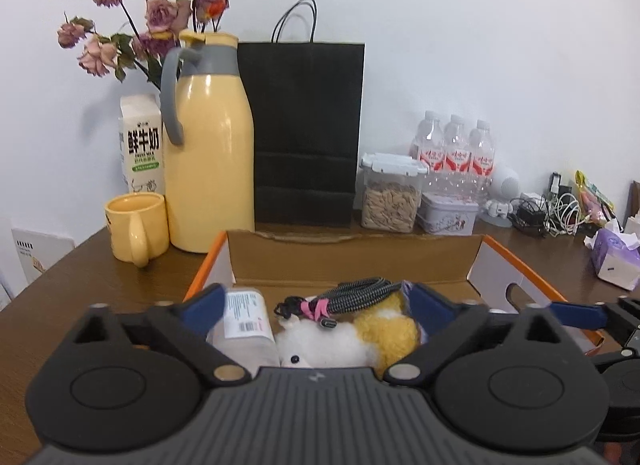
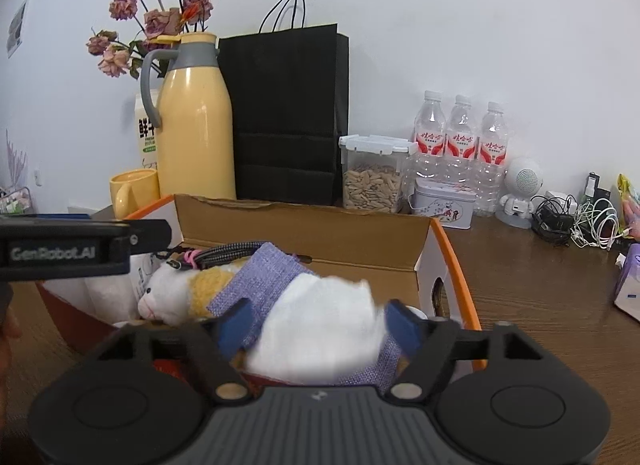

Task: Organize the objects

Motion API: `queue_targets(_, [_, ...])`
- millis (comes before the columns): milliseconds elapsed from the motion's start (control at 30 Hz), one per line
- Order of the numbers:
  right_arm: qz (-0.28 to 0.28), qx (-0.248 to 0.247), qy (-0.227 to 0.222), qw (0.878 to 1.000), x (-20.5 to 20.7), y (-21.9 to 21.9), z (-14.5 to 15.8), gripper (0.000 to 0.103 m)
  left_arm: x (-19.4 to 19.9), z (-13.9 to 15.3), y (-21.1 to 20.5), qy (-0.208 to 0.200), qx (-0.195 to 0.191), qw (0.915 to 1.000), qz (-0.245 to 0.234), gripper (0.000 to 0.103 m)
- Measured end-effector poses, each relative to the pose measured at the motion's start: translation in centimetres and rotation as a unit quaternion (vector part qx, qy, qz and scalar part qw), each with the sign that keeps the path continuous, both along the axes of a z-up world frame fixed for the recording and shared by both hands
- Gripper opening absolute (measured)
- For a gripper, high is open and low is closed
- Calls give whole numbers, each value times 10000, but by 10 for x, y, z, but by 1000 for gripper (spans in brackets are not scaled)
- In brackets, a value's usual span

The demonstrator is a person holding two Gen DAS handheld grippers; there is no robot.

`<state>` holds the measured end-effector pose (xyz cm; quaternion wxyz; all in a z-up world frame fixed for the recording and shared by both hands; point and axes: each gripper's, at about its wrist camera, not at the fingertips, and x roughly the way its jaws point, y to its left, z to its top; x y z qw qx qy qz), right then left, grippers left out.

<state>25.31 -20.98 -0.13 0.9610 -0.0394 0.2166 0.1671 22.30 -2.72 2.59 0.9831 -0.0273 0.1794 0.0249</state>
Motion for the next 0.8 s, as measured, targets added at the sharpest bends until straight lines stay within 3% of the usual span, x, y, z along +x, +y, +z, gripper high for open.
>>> queue_targets(200, [-39,31,-27,10000,0,-2,1,102,2,0,1,46,-14,10000,51,103])
queue_targets(533, [-66,65,-193,9998,-9,-3,9,103,-12,12,1,-108,-33,9999,95,103])
queue_targets(800, [126,174,-429,9988,-34,-6,32,103,-37,27,3,-161,4,9999,29,103])
